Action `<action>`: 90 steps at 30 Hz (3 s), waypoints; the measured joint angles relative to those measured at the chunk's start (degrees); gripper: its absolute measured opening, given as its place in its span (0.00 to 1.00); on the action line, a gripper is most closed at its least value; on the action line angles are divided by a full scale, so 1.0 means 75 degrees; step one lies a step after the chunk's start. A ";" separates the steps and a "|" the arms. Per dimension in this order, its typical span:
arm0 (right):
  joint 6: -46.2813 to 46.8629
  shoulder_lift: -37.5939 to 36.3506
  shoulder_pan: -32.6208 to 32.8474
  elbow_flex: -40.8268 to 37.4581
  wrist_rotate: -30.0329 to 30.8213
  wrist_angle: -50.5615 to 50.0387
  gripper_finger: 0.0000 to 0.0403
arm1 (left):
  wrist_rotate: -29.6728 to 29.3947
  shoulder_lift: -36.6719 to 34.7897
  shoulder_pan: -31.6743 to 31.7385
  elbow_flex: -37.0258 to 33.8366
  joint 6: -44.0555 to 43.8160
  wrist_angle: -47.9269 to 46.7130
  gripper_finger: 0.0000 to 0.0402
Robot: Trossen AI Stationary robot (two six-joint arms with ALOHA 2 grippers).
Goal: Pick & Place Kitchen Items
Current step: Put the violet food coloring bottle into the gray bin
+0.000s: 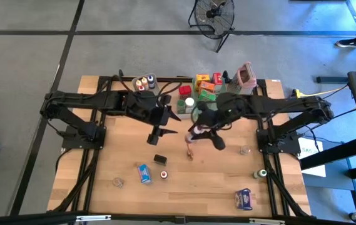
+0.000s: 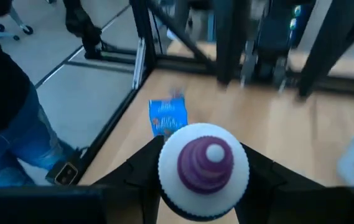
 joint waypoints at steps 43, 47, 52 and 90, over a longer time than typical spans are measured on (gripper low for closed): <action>-0.1133 0.0313 -0.0087 0.1201 0.1063 -0.0844 0.37 | 0.0197 0.0822 0.0149 -0.0012 -0.2087 0.1574 0.52; -0.1159 0.0313 -0.0087 0.1201 0.1062 -0.0856 0.37 | 0.0194 0.0822 0.0155 -0.0012 -0.2021 0.1648 0.44; -0.1250 0.0313 -0.0104 0.1201 0.1062 -0.0850 0.37 | 0.0188 0.0822 0.0161 -0.0012 -0.1891 0.1676 0.31; -0.0970 -0.0014 -0.0059 0.1207 0.2397 0.1206 0.58 | -0.0360 0.0251 0.0202 -0.0012 -0.1488 0.3312 0.23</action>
